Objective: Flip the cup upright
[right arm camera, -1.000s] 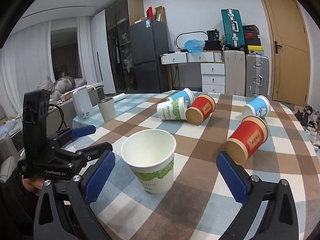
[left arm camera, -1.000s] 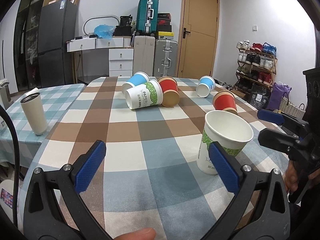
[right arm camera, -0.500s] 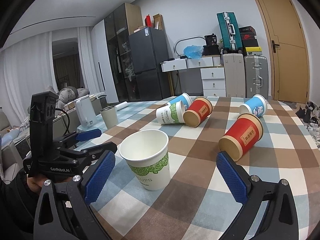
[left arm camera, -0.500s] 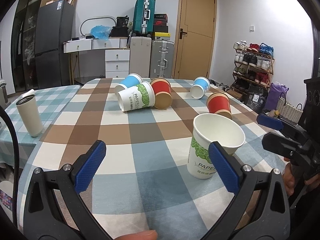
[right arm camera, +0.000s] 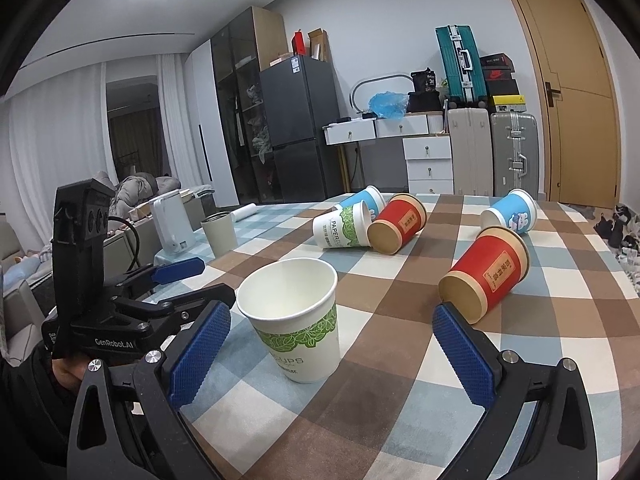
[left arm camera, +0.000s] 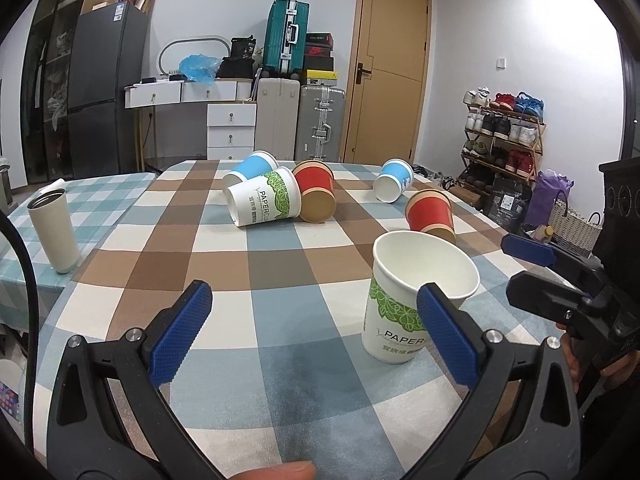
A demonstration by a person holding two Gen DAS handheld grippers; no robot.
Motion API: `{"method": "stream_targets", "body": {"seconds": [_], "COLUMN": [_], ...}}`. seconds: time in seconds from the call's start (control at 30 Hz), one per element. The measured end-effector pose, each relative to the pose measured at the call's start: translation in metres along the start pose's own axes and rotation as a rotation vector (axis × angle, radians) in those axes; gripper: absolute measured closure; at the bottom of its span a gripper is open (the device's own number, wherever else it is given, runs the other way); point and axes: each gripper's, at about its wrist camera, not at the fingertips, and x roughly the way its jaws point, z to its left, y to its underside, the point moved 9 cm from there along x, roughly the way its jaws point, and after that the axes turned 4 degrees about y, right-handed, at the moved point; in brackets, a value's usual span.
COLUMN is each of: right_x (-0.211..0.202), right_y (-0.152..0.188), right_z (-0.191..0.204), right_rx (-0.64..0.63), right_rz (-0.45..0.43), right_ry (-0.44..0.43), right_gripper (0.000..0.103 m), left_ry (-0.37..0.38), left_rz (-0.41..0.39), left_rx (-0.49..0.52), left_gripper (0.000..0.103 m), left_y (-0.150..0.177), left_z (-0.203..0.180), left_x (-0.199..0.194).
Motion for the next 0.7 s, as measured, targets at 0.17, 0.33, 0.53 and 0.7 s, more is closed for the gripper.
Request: {"method": "stream_targets", "body": {"seconds": [0.17, 0.33, 0.53, 0.7], "right_x": [0.0009, 0.0012, 0.0025, 0.0033], "right_y": [0.0006, 0.0021, 0.003, 0.0039], "right_z": [-0.0001, 0.0004, 0.0011, 0.002], "right_rx": [-0.002, -0.007, -0.01, -0.011], "right_rz": [0.003, 0.004, 0.006, 0.009], "right_ry": [-0.005, -0.008, -0.005, -0.006], "right_gripper": [0.0, 0.0, 0.0, 0.0], "left_ry": [-0.001, 0.001, -0.001, -0.001], "left_rz": [-0.003, 0.0, -0.005, -0.006], "left_rx": [-0.003, 0.001, 0.004, 0.004], "left_gripper": [0.001, 0.001, 0.001, 0.001], "left_y": [0.0008, 0.0009, 0.0011, 0.0014], "left_z": [0.0006, 0.0001, 0.0008, 0.0004], "left_x": [-0.0002, -0.0001, -0.0016, -0.0016]}}
